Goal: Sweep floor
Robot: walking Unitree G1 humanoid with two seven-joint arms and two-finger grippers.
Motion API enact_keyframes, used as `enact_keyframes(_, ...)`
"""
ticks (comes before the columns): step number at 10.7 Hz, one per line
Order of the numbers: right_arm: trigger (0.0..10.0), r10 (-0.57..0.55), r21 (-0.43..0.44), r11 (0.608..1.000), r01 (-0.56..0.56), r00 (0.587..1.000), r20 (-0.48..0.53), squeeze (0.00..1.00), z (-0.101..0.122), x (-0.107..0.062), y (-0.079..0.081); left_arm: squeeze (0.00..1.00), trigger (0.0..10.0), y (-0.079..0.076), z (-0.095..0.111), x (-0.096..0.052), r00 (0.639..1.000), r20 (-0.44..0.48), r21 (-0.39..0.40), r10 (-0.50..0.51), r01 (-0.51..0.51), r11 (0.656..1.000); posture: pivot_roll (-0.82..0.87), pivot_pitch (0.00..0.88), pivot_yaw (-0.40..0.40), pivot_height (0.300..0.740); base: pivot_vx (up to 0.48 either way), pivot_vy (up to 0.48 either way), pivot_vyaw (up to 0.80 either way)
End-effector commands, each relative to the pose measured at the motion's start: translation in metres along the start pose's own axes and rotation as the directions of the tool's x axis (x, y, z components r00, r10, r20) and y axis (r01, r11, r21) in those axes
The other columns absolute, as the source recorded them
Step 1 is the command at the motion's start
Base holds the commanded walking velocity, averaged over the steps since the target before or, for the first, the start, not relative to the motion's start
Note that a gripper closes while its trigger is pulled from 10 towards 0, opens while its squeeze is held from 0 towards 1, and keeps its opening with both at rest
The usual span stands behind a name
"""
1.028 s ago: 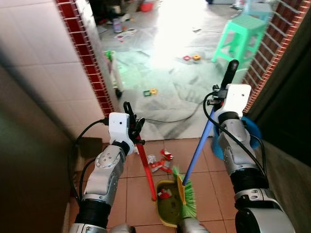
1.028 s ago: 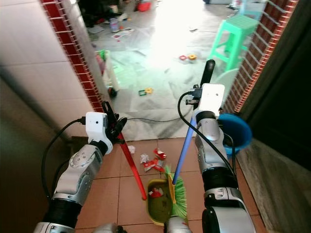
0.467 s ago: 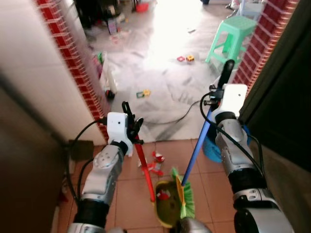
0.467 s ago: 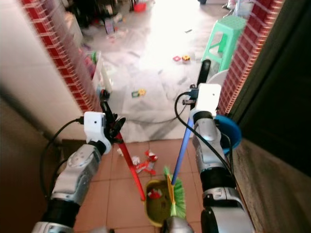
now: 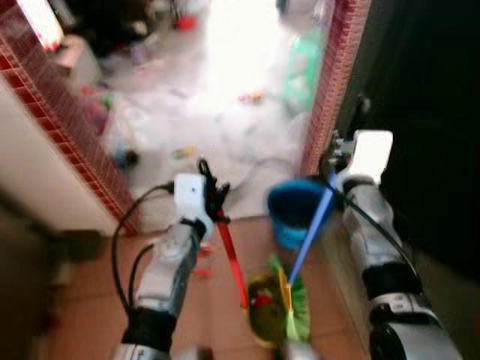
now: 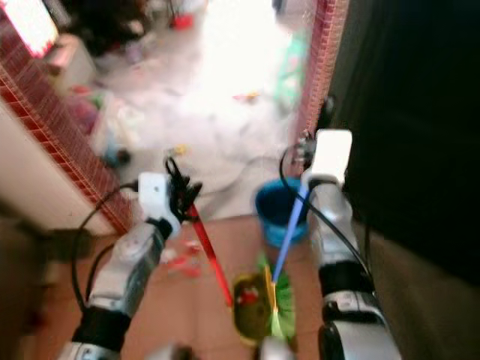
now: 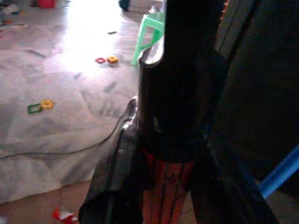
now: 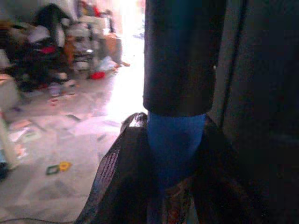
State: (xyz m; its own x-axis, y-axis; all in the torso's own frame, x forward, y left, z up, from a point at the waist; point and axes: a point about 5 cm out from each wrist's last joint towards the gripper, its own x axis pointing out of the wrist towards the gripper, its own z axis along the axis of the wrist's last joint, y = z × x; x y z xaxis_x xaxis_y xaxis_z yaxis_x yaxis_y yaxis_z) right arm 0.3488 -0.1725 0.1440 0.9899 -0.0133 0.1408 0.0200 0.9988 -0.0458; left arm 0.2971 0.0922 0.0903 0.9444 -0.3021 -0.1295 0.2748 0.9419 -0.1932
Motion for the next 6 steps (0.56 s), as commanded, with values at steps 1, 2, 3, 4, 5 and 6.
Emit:
enact_keyframes(1, 10.0, 0.057, -0.023, 0.998, -0.057, 0.998, 0.001, 0.00, 0.003, 0.001, 0.010, 0.00, 10.0, 0.014, 0.023, 0.000, 0.992, 0.118, 0.018, 0.053, -0.056, 0.998, -0.11, 0.000, 0.068, 0.740, 0.000, 0.000, 0.00)
enact_keyframes(2, 10.0, 0.079, -0.010, 0.997, -0.079, 0.997, -0.016, 0.00, 0.001, 0.001, 0.012, 0.00, 10.0, 0.020, 0.020, -0.001, 0.990, 0.109, -0.012, 0.090, -0.089, 0.996, -0.11, 0.000, 0.061, 0.740, 0.000, 0.000, 0.00)
enact_keyframes(3, 10.0, 0.130, -0.042, 0.991, -0.130, 0.991, -0.010, 0.00, 0.007, 0.003, 0.017, 0.00, 10.0, 0.025, 0.024, -0.001, 0.986, 0.131, 0.005, 0.101, -0.102, 0.995, -0.09, 0.000, 0.043, 0.740, 0.000, 0.000, 0.00)
enact_keyframes(4, 10.0, 0.157, -0.061, 0.986, -0.157, 0.988, -0.010, 0.00, 0.009, 0.005, 0.021, 0.00, 10.0, 0.026, 0.026, 0.001, 0.988, 0.126, 0.038, 0.088, -0.094, 0.995, -0.09, 0.000, 0.039, 0.740, 0.000, 0.000, 0.00)
enact_keyframes(5, 10.0, 0.145, -0.050, 0.988, -0.147, 0.988, -0.055, 0.00, 0.011, 0.010, 0.023, 0.00, 10.0, 0.028, 0.032, 0.001, 0.988, 0.138, 0.092, 0.069, -0.082, 0.992, -0.09, 0.000, 0.030, 0.740, 0.000, 0.000, 0.00)
enact_keyframes(6, 10.0, 0.173, -0.059, 0.983, -0.176, 0.984, -0.048, 0.00, 0.016, 0.014, 0.026, 0.00, 10.0, 0.030, 0.037, -0.002, 0.990, 0.137, 0.144, 0.032, -0.052, 0.988, -0.08, 0.000, 0.072, 0.740, 0.000, 0.000, 0.00)
